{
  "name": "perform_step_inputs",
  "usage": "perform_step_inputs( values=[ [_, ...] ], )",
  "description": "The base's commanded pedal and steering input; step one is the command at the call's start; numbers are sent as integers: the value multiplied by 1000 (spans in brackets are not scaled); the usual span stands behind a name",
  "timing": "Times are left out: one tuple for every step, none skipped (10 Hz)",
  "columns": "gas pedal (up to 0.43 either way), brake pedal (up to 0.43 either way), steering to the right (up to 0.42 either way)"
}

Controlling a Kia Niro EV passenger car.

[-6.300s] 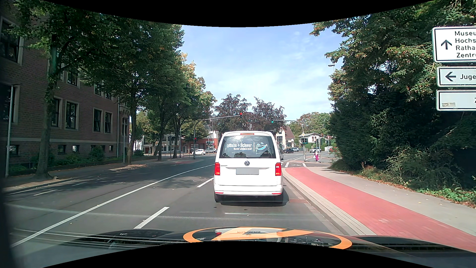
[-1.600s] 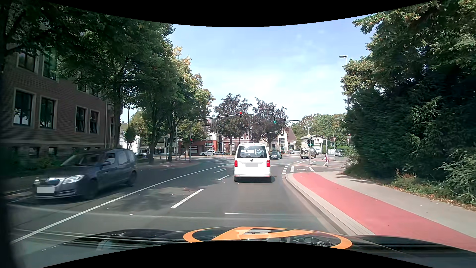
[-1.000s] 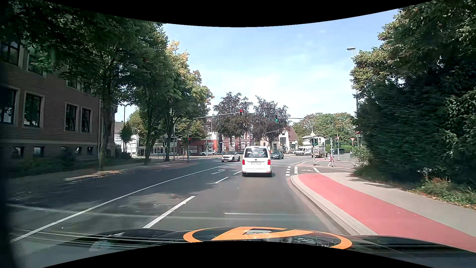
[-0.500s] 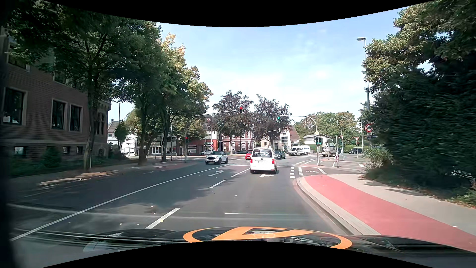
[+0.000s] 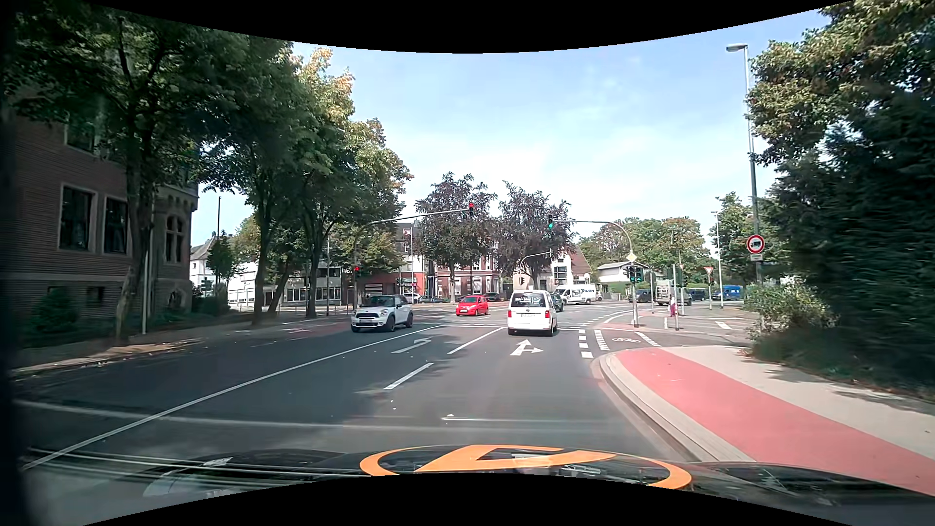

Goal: Follow the waypoints while adhering to traffic rules and regulations

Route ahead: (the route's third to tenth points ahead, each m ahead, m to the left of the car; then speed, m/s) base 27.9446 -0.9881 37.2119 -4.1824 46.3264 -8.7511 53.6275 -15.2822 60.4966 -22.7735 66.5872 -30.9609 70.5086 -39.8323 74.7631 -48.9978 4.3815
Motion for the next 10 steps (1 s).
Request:
perform_step_inputs(
  values=[
    [169, 0, 10],
    [169, 0, 10],
    [169, 0, 12],
    [169, 0, 17],
    [177, 0, 20],
    [177, 0, 22],
    [189, 0, 26],
    [197, 0, 28],
    [197, 0, 29],
    [197, 0, 29]
  ],
)
